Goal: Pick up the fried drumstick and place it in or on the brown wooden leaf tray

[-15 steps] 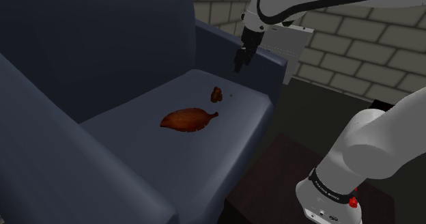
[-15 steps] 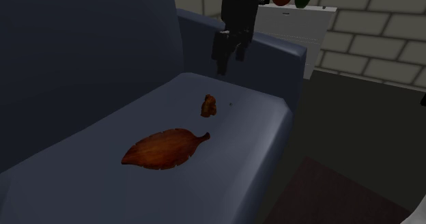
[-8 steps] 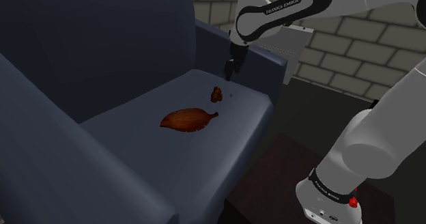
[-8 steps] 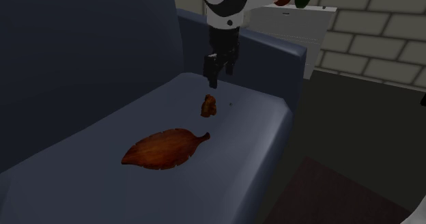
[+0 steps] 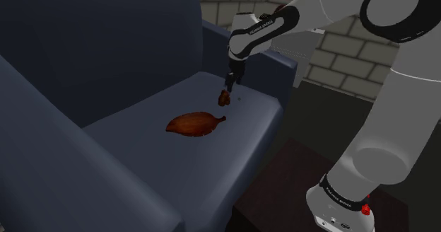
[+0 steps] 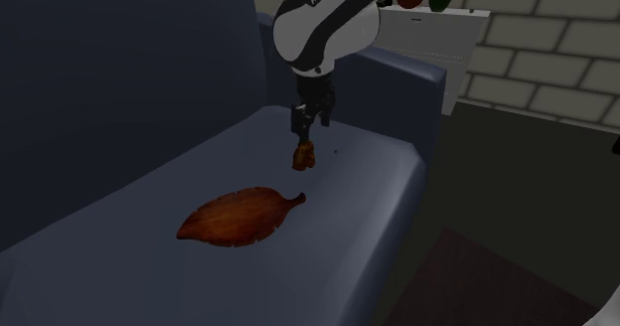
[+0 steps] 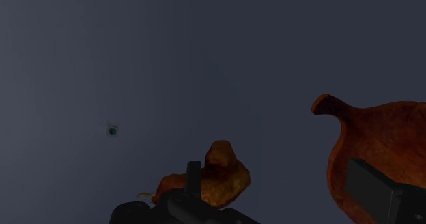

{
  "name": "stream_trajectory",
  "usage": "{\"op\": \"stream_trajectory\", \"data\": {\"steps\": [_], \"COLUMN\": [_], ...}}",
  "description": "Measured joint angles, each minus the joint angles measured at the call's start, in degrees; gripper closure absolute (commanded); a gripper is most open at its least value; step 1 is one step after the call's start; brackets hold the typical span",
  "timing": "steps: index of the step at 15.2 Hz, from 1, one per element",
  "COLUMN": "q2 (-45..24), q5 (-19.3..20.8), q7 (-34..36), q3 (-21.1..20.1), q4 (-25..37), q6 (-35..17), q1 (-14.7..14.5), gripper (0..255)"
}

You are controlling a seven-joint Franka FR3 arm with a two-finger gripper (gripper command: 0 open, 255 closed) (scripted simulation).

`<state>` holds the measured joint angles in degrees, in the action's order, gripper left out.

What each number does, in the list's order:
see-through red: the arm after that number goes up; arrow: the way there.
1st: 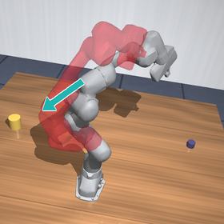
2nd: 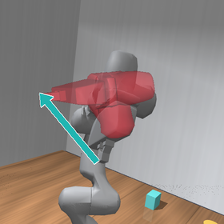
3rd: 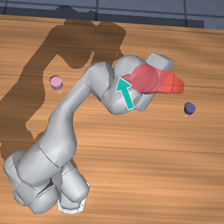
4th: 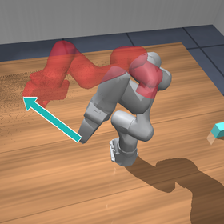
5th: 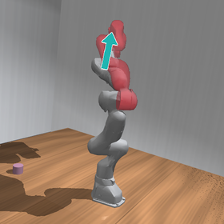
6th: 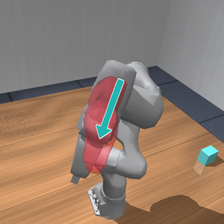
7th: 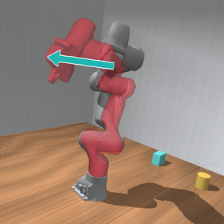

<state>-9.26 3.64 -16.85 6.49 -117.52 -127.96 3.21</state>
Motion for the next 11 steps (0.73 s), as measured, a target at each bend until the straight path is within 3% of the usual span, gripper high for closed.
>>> {"op": "stream_trajectory", "data": {"steps": [5,11], "q2": [-10.22,-13.76], "q5": [-0.14,-0.34], "q7": [-0.87,-1.43], "q3": [0.22,0.32], "q4": [6.96,7.23], "q6": [-1.50,-4.57], "q1": [0.74,1.33], "gripper": [0,0]}}
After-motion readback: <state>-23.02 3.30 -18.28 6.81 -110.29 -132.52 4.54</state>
